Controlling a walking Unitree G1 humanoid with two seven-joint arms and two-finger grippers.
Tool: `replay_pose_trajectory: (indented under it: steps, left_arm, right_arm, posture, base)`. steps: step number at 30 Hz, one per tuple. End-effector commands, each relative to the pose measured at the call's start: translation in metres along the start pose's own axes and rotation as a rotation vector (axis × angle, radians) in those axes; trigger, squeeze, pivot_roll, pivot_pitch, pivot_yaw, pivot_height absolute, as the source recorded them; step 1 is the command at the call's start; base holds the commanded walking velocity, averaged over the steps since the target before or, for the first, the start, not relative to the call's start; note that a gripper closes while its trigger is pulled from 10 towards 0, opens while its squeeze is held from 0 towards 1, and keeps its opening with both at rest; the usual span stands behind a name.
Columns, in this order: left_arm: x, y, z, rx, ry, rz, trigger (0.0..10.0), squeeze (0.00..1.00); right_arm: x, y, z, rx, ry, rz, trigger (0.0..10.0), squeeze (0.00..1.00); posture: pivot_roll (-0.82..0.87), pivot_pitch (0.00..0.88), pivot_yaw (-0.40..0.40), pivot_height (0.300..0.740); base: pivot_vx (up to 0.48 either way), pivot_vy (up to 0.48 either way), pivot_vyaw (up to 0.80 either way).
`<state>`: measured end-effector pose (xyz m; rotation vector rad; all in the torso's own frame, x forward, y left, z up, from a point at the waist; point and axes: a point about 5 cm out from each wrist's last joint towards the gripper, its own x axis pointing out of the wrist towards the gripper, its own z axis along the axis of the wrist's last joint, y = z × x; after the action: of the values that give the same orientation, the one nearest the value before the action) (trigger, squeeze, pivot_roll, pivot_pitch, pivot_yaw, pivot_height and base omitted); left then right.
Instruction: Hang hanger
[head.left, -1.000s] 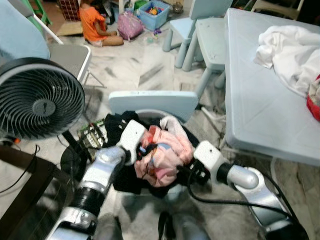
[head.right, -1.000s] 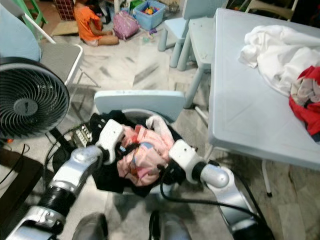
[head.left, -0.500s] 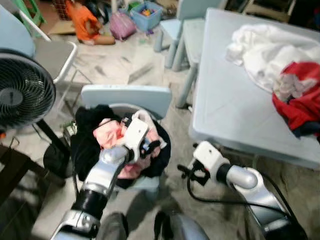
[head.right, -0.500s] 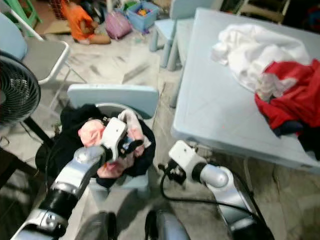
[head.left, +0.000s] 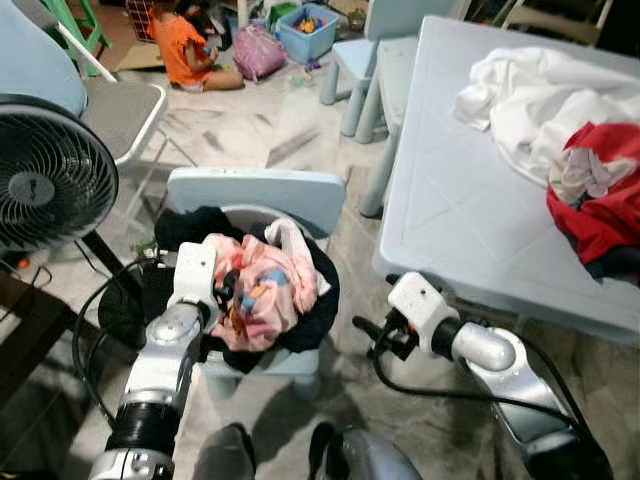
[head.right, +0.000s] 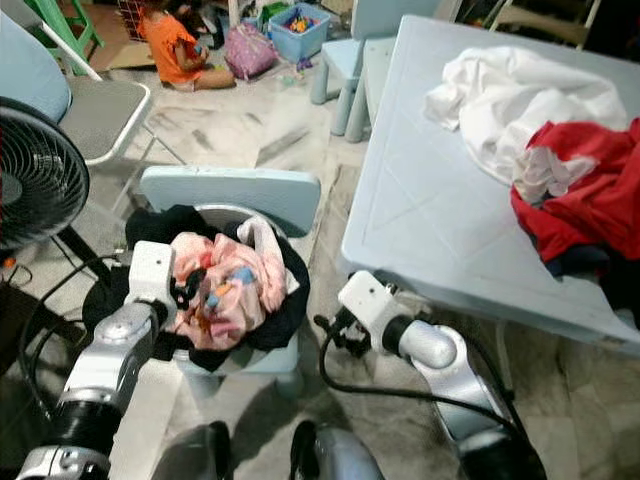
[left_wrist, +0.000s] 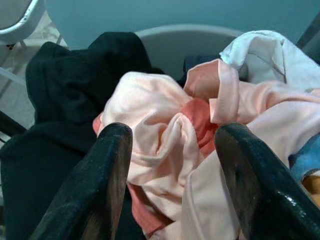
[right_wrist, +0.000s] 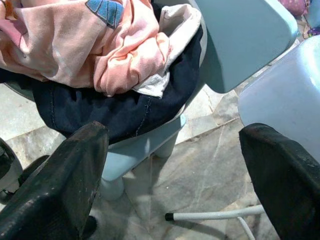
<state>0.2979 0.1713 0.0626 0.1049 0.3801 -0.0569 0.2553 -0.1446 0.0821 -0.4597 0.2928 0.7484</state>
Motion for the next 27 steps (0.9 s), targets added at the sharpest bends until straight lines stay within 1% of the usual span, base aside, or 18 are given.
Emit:
replay_pose_trajectory:
  steps: [1, 7, 8, 10, 12, 16, 18, 22, 23, 27]
  left_arm:
    - [-0.002, -0.001, 0.001, 0.000, -0.007, 0.003, 10.0, 0.00]
    - [-0.002, 0.001, -0.005, 0.014, 0.026, 0.034, 10.0, 0.00]
    - [-0.002, 0.003, -0.008, 0.017, 0.047, 0.041, 10.0, 0.00]
    - [-0.001, 0.003, -0.011, 0.035, 0.075, 0.034, 10.0, 0.00]
    - [0.000, 0.003, -0.014, 0.035, 0.107, 0.021, 10.0, 0.00]
    - [0.001, 0.002, -0.014, 0.011, 0.107, 0.013, 10.0, 0.00]
    - [0.002, 0.002, -0.014, 0.015, 0.107, 0.011, 10.0, 0.00]
    - [0.005, -0.001, -0.013, 0.009, 0.099, -0.001, 10.0, 0.00]
    - [0.006, -0.004, -0.014, 0.030, 0.114, -0.017, 10.0, 0.00]
    - [0.007, -0.010, -0.016, 0.038, 0.132, -0.041, 10.0, 0.00]
  right_arm:
    - [0.001, -0.003, 0.001, -0.001, -0.012, -0.010, 10.0, 0.00]
    - [0.000, -0.003, 0.003, 0.000, -0.021, -0.006, 10.0, 0.00]
    - [-0.001, -0.003, 0.003, 0.001, -0.023, -0.005, 10.0, 0.00]
    - [-0.001, -0.004, 0.003, 0.019, -0.027, -0.012, 10.0, 0.00]
    - [-0.001, -0.006, 0.005, -0.010, -0.040, -0.034, 10.0, 0.00]
    - [0.000, -0.010, 0.008, -0.018, -0.043, -0.051, 10.0, 0.00]
    - [0.001, -0.010, 0.010, -0.022, -0.049, -0.052, 10.0, 0.00]
    - [0.001, -0.011, 0.012, -0.035, -0.056, -0.060, 10.0, 0.00]
    - [0.001, -0.011, 0.012, -0.037, -0.054, -0.069, 10.0, 0.00]
    - [0.000, -0.010, 0.011, -0.035, -0.054, -0.064, 10.0, 0.00]
  posture:
    - [-0.05, 0.141, -0.083, 0.740]
    - [-0.05, 0.140, -0.083, 0.740]
    - [-0.05, 0.140, -0.085, 0.740]
    - [-0.05, 0.142, -0.088, 0.740]
    - [-0.05, 0.142, -0.090, 0.740]
    - [-0.05, 0.147, -0.099, 0.740]
    - [-0.06, 0.148, -0.102, 0.740]
    - [-0.06, 0.148, -0.103, 0.740]
    - [-0.06, 0.149, -0.103, 0.740]
    - [-0.06, 0.150, -0.102, 0.740]
  base:
    - [0.000, 0.000, 0.00]
    - [0.000, 0.000, 0.67]
    - [0.000, 0.000, 0.61]
    - [0.000, 0.000, 0.00]
    - [0.000, 0.000, 0.00]
    - [0.000, 0.000, 0.00]
    - [0.000, 0.000, 0.00]
    - [0.000, 0.258, 0.00]
    - [0.000, 0.000, 0.00]
    - [0.000, 0.000, 0.00]
